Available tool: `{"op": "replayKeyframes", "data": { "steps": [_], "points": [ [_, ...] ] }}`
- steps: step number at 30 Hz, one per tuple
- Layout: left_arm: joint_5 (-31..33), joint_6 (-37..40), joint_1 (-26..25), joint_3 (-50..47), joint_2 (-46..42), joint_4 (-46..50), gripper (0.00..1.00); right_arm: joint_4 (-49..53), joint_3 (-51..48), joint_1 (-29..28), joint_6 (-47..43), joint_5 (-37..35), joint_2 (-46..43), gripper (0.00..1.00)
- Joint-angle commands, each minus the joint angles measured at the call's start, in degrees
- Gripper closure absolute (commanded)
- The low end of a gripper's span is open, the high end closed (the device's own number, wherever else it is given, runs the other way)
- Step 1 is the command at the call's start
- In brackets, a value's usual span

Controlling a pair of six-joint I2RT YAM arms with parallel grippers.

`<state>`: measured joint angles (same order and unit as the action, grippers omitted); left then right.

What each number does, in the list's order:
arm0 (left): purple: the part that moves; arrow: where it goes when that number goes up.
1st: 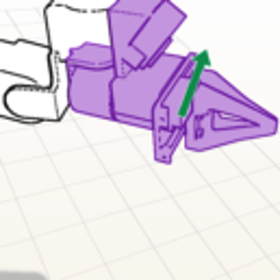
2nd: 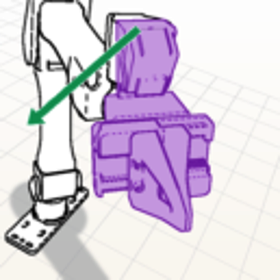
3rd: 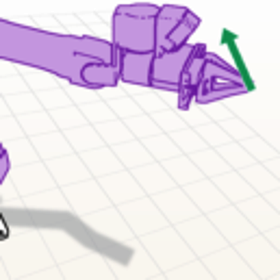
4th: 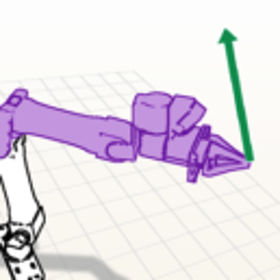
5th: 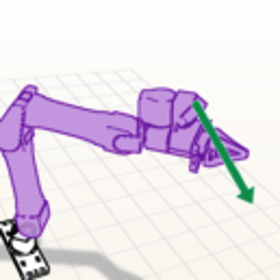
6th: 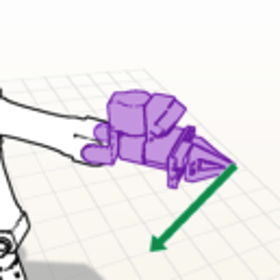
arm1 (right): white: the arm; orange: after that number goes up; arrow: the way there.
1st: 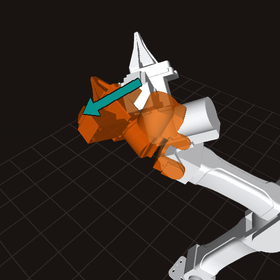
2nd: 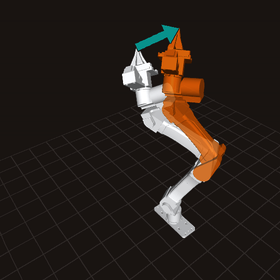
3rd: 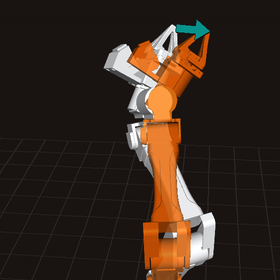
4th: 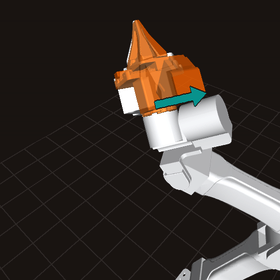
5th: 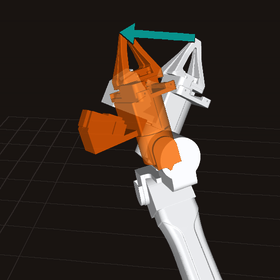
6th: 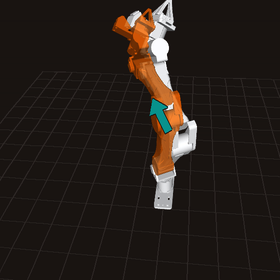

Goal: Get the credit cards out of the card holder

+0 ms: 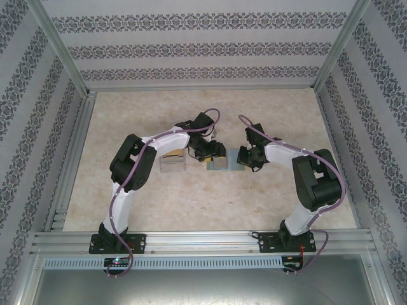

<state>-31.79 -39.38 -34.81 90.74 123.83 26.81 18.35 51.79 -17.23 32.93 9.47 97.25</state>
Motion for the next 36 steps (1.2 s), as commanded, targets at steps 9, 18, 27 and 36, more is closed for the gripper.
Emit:
{"op": "replayKeyframes", "data": {
  "steps": [9, 18, 27, 36],
  "points": [
    [-4.6, -2.0, -0.8, 0.8, 2.9, -3.9, 0.28, -1.0, -0.5, -2.5, 0.7, 3.7, 3.6, 0.79],
    [-6.9, -2.7, -1.2, 1.9, 3.8, -5.6, 0.13, -1.0, -0.1, -2.6, 0.6, 4.0, 3.9, 0.79],
    [-8.4, -3.5, -1.3, 1.6, 3.6, -7.3, 0.14, -1.2, -0.5, -2.6, 0.7, 3.9, 3.7, 0.79],
    [-7.1, -2.8, -1.3, 1.3, 3.2, -6.1, 0.09, -0.9, -0.8, -2.5, 0.9, 3.2, 3.1, 0.77]
  ]
}}
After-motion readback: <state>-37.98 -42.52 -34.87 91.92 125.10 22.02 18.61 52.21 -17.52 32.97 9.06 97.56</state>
